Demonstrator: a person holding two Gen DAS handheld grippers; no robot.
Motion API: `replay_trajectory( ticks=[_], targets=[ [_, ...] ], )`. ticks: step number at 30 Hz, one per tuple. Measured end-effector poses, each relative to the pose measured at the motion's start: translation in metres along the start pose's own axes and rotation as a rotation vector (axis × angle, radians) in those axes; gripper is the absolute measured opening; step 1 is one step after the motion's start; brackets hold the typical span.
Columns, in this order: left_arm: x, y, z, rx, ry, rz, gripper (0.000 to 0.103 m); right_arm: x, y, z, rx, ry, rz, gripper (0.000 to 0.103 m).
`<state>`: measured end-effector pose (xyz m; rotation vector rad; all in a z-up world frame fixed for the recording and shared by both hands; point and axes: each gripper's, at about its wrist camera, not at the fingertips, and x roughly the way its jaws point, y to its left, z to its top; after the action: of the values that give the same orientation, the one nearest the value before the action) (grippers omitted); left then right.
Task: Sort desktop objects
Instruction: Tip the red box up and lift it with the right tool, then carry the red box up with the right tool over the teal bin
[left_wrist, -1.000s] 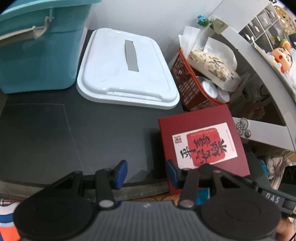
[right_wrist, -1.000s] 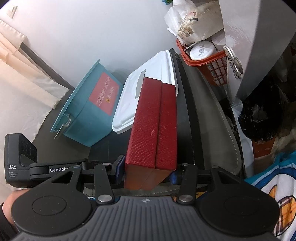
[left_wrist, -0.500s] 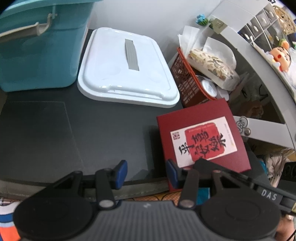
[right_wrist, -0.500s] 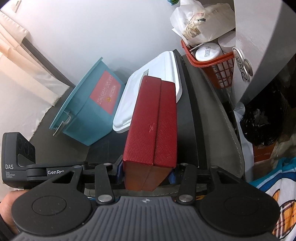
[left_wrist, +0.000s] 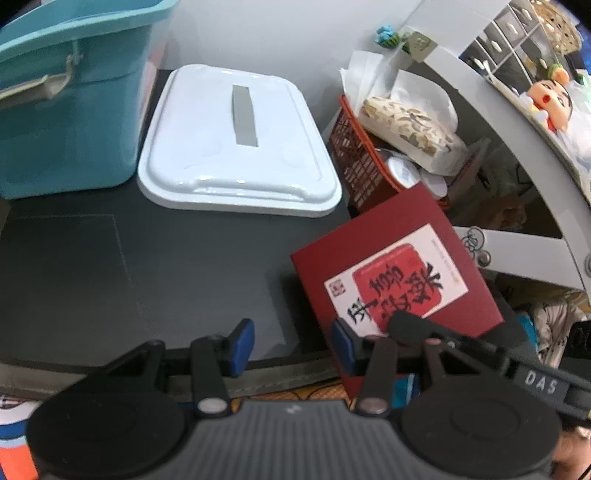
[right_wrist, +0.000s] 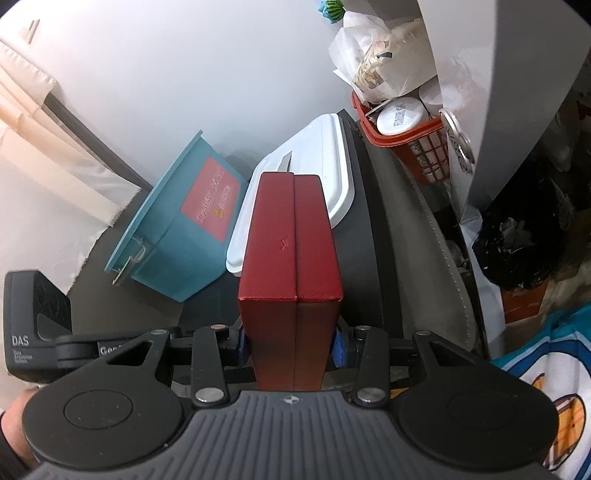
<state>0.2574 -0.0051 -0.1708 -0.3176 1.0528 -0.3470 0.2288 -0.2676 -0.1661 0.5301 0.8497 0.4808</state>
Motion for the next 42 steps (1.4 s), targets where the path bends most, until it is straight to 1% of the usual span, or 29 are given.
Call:
replay_trajectory(
  ticks=[6, 11, 14, 16, 18, 20, 24, 29, 36, 39, 42],
  targets=[
    [0.003, -0.006, 0.001, 0.002, -0.024, -0.024, 0.05, -0.009, -0.002, 0.0, -0.013, -0.044, -0.022, 0.044],
    [0.005, -0.009, 0.001, 0.002, -0.037, -0.055, 0.05, -0.012, -0.008, 0.002, 0.005, -0.078, -0.054, 0.044],
    [0.004, -0.006, 0.002, 0.01, -0.048, -0.059, 0.05, -0.015, -0.009, 0.002, 0.001, -0.104, -0.072, 0.044],
    [0.001, -0.004, 0.003, 0.018, -0.064, -0.047, 0.05, -0.017, -0.007, 0.002, -0.014, -0.122, -0.084, 0.044],
    [-0.002, -0.006, 0.003, 0.049, -0.085, -0.04, 0.05, -0.02, -0.004, 0.002, -0.036, -0.144, -0.095, 0.044],
    [-0.005, -0.008, 0.003, 0.07, -0.098, -0.057, 0.05, -0.023, 0.0, 0.002, -0.051, -0.167, -0.104, 0.044],
    [-0.007, -0.006, 0.008, 0.081, -0.12, -0.08, 0.051, -0.029, 0.006, -0.001, -0.074, -0.207, -0.127, 0.044],
    [-0.007, -0.003, 0.021, 0.11, -0.141, -0.09, 0.051, -0.033, 0.014, -0.01, -0.112, -0.226, -0.159, 0.044],
    [-0.01, 0.001, 0.043, 0.123, -0.19, -0.128, 0.054, -0.036, 0.03, -0.02, -0.14, -0.25, -0.193, 0.044],
    [-0.007, 0.006, 0.037, 0.14, -0.212, -0.129, 0.054, -0.036, 0.038, -0.023, -0.154, -0.266, -0.201, 0.044],
    [0.0, 0.012, 0.03, 0.155, -0.2, -0.128, 0.054, -0.035, 0.046, -0.027, -0.191, -0.278, -0.216, 0.044]
  ],
)
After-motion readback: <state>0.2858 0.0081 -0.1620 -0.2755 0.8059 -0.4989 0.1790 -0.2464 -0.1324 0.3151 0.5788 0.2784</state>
